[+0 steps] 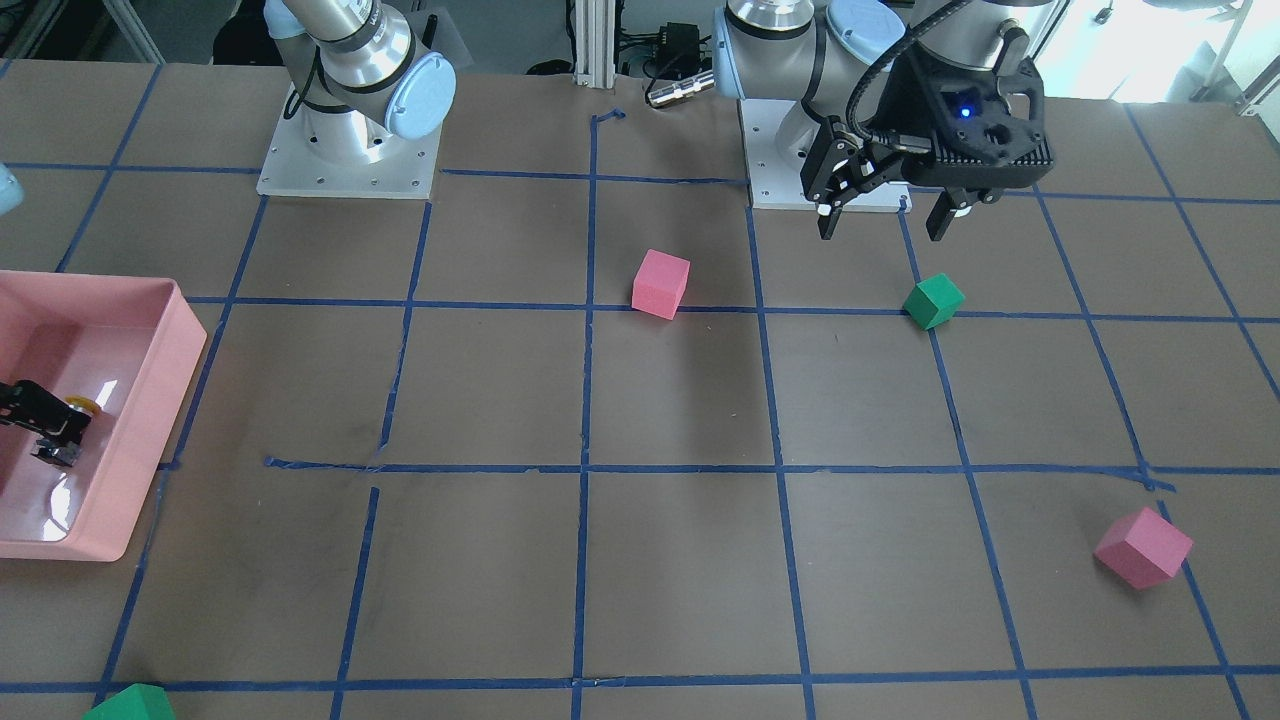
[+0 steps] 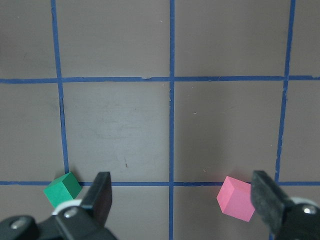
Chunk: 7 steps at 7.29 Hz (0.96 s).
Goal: Align button upright
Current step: 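Lower the right gripper into the tray onto the button switch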
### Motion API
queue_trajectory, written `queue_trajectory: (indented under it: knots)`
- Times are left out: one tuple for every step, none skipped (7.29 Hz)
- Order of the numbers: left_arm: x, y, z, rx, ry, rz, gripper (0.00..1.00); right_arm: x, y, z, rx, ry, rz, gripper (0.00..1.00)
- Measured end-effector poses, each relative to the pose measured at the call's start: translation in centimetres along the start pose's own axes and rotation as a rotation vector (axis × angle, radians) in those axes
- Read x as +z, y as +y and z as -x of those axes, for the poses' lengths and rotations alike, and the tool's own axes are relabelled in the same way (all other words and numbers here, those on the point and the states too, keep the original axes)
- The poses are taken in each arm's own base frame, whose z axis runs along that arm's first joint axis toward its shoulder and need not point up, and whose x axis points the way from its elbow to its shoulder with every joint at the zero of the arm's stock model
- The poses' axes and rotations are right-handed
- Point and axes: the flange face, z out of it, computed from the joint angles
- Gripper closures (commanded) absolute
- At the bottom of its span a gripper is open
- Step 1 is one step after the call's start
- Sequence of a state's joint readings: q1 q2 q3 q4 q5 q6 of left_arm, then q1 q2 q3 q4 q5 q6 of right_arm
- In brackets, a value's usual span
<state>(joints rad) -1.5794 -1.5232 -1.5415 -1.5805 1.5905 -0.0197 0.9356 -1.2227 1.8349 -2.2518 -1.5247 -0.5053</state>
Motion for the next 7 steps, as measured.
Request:
queue_trajectory:
  knots:
    - [-0.1,0.0,0.0,0.000,0.000,-0.003,0.00,0.5,-0.1,-0.1,-0.002,-0.001,0.000,0.00]
    - [-0.1,-0.1,0.1,-0.001,0.000,-0.004,0.00,0.8,-0.1,-0.1,-0.010,-0.001,0.002,0.00]
    - [-0.1,-0.1,0.1,-0.001,0.000,-0.004,0.00,0.9,-0.1,-0.2,-0.017,0.001,0.004,0.00]
    - [-0.1,-0.1,0.0,0.000,0.000,-0.005,0.00,1.0,-0.1,-0.2,-0.020,0.005,0.007,0.00]
    - [-0.1,-0.1,0.1,-0.001,0.000,-0.005,0.00,1.1,0.0,-0.3,-0.020,0.008,0.011,0.00]
    - [-0.1,-0.1,0.2,-0.002,0.000,-0.005,0.00,1.3,0.0,-0.4,-0.020,0.012,0.019,0.00]
    - [-0.1,-0.1,0.2,-0.003,0.002,-0.006,0.00,1.8,0.1,-0.5,-0.020,0.014,0.031,0.00]
